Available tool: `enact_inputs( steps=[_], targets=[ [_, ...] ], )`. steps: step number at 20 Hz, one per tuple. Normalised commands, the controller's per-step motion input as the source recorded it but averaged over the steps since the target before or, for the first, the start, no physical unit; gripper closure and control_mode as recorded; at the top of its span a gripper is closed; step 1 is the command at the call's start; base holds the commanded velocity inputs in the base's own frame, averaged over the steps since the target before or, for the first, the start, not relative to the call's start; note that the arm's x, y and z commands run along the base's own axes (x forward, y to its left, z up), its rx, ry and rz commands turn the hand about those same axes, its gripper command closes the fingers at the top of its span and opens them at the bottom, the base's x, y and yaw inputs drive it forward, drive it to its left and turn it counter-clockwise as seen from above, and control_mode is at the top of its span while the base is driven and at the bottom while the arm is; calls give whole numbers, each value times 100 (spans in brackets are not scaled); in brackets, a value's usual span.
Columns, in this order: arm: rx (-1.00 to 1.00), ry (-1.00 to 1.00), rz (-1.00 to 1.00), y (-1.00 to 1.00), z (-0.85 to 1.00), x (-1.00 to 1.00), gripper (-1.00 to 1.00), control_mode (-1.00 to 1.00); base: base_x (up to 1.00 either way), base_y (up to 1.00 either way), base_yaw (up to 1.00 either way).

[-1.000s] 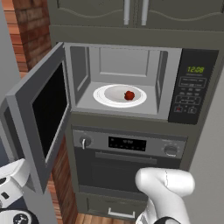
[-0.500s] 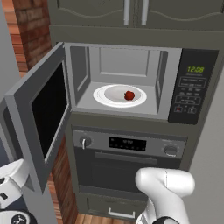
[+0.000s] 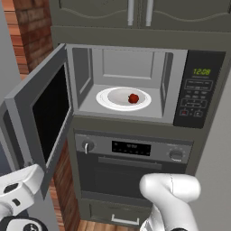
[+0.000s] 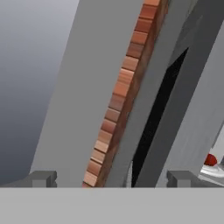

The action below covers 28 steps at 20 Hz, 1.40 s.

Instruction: Pick the bell pepper from the counter and place it in the microwave. Then turn on the microwave.

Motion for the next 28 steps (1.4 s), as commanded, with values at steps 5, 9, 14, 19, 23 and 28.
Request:
enact_inputs(
  steps=[5,9,14,19,23,28],
  targets=[
    [1,0,-5,-40,0,1,-100,-100,0,0,0],
    [1,0,-5,-38,0,3,-100,-100,0,0,0],
    [0,0,-1,-9,0,-1,-100,-100,0,0,0],
    [-2,-5,0,40,-7,-43,-100,-100,0,0,0],
    [-4,-11,0,77,-4,-47,-100,-100,0,0,0],
    [0,-7,0,29,0,3,-100,-100,0,0,0]
  ],
)
